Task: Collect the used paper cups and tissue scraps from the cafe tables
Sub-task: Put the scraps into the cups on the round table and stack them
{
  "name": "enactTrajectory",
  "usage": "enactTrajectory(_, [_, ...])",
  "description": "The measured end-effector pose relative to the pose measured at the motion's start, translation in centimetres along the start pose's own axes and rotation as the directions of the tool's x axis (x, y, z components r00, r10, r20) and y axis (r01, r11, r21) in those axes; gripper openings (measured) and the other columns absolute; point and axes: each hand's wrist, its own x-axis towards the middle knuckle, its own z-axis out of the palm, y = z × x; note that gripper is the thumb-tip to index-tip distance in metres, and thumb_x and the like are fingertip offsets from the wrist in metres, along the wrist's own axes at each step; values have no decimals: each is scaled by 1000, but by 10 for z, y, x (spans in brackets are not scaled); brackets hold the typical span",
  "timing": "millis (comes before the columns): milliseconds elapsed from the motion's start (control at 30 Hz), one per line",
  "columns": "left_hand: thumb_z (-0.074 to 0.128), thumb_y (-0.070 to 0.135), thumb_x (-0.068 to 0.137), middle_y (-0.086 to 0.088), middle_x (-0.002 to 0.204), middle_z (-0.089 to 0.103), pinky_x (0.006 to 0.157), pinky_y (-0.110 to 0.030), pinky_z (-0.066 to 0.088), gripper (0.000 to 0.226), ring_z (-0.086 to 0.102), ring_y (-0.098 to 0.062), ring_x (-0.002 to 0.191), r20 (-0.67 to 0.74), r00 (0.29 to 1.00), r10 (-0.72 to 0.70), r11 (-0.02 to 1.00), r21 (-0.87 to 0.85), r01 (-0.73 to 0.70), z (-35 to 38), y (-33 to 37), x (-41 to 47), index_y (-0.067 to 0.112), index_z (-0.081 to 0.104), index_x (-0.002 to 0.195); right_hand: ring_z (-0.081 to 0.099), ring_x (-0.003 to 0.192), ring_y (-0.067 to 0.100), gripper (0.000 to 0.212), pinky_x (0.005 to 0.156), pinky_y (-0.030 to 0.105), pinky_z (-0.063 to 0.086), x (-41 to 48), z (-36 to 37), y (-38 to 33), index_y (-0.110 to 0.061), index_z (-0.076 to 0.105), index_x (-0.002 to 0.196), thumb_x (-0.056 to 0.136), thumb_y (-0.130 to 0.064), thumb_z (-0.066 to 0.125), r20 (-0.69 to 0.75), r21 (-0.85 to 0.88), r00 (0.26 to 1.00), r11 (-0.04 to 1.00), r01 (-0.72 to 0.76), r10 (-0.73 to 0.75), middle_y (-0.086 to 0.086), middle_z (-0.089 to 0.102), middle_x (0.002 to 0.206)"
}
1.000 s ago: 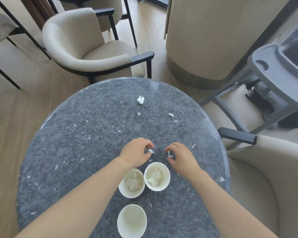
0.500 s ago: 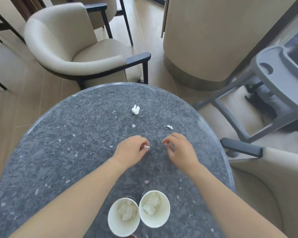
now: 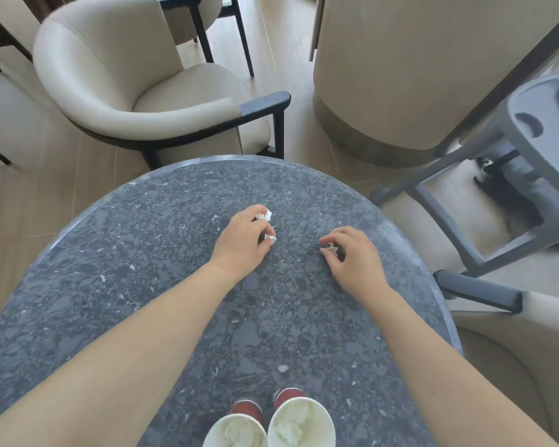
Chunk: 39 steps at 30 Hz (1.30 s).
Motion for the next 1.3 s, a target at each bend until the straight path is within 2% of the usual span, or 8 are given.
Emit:
enactTrajectory(133, [63, 18, 86, 4, 105, 59, 81, -21, 36, 4, 51, -19, 98, 38, 999, 10, 999, -48, -8, 5, 10, -5, 16, 66, 88, 57, 85, 17, 12, 76, 24, 48, -3, 1, -3, -10, 70, 92, 85, -6, 61, 13, 46, 999, 998, -30, 30, 1, 61, 94])
enactTrajectory(300, [65, 19, 83, 4, 102, 60, 83, -22, 38, 11, 53, -14, 97, 136, 991, -15, 996, -88, 27, 9, 25, -33, 22, 65, 93, 52, 72, 8, 15, 68, 11, 36, -21, 2, -15, -12, 70, 85, 83, -1, 60, 73, 75, 997, 996, -43, 37, 1, 63, 88])
enactTrajectory(433, [62, 13, 84, 4, 103, 60, 77, -19, 35, 19, 54, -14, 98, 215, 976, -7, 998, -58, 20, 4, 30, -57, 25, 62, 98, 55, 73, 13, 17, 68, 13, 37, -43, 1, -23, -11, 69, 87, 83, 1, 57, 120, 79, 992, 996, -35, 26, 4, 63, 89])
enactTrajectory(533, [61, 11, 82, 5, 99, 60, 76, -18, 35, 19, 55, -13, 95, 199, 980, 21, 997, -78, -6, -6, 37, -76, 24, 63, 96, 56, 75, 14, 18, 70, 17, 40, -61, -6, -32, -12, 69, 87, 82, 1, 58, 85, 105, 996, 994, -18, 9, 3, 63, 88])
enactTrajectory(733, [66, 18, 80, 3, 97, 63, 83, -31, 46, 18, 57, -14, 89, 140, 990, 21, 987, -163, 2, -38, 66, -117, 25, 65, 96, 59, 73, 16, 18, 72, 26, 50, -100, -33, -66, -9, 69, 86, 79, 5, 59, 3, 175, 998, 983, 57, -59, 5, 65, 86])
enactTrajectory(967, [67, 21, 79, 9, 90, 62, 78, -24, 46, 18, 58, -9, 84, 96, 995, 12, 978, -208, 8, -54, 96, -189, 27, 65, 96, 58, 72, 13, 18, 68, 22, 50, -162, -51, -100, -11, 69, 82, 77, 5, 61, -42, 274, 995, 957, 99, -91, 2, 65, 81])
enactTrajectory(1133, [67, 23, 77, 15, 88, 60, 75, -16, 41, 18, 55, -3, 83, 52, 990, -129, 959, -247, 138, -53, 96, -247, 35, 63, 90, 58, 75, 4, 21, 68, 14, 47, -203, -43, -103, -20, 66, 80, 76, 0, 63, 37, 329, 999, 944, 12, -26, -8, 64, 81])
enactTrajectory(1300, [64, 31, 79, 20, 84, 57, 68, -9, 38, 13, 54, 2, 80, 71, 978, -195, 953, -224, 206, -51, 94, -282, 43, 59, 83, 61, 83, 8, 19, 72, 9, 46, -224, -41, -98, -17, 68, 86, 79, -1, 62, 76, 351, 997, 935, -53, 27, -8, 64, 86])
